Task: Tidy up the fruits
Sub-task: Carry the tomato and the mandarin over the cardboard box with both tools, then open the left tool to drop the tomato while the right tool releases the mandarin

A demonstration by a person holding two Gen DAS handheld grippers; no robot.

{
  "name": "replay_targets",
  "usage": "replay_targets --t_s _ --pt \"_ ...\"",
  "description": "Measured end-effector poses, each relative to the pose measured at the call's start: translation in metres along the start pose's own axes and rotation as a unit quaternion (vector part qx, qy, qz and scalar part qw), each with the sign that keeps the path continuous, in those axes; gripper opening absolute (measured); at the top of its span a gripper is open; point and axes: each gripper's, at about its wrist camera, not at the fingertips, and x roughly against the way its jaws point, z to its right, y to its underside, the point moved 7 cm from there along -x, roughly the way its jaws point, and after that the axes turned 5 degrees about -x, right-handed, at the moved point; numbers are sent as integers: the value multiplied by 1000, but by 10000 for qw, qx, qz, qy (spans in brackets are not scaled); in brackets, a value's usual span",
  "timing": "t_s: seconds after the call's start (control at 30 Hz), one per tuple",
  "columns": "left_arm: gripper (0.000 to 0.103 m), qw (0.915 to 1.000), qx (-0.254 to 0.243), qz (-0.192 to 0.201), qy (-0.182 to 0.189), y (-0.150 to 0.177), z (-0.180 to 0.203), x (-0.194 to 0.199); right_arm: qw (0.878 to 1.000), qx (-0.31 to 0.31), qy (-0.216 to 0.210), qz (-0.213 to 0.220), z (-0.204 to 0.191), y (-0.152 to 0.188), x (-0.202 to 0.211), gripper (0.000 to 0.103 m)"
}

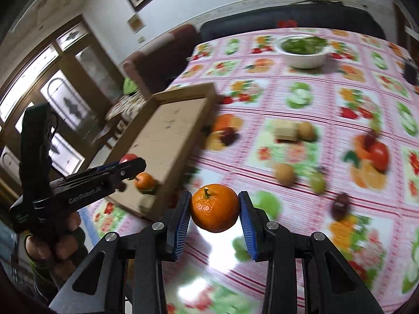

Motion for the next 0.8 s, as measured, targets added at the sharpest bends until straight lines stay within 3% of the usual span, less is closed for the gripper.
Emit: replay_targets --t_s 0.33,0.57,0.8 --pt "32 9974 507 -131 -494 -1 -66 -18 9980 556 -170 -259 -67 -24 -65 37" --pt "32 9961 557 -293 -625 1 -78 -36 9952 734 -8 -647 -81 -27 -125 37" --pt "32 9948 591 -435 -709 6 -83 -48 9934 897 98 -702 -86 -31 -143 37"
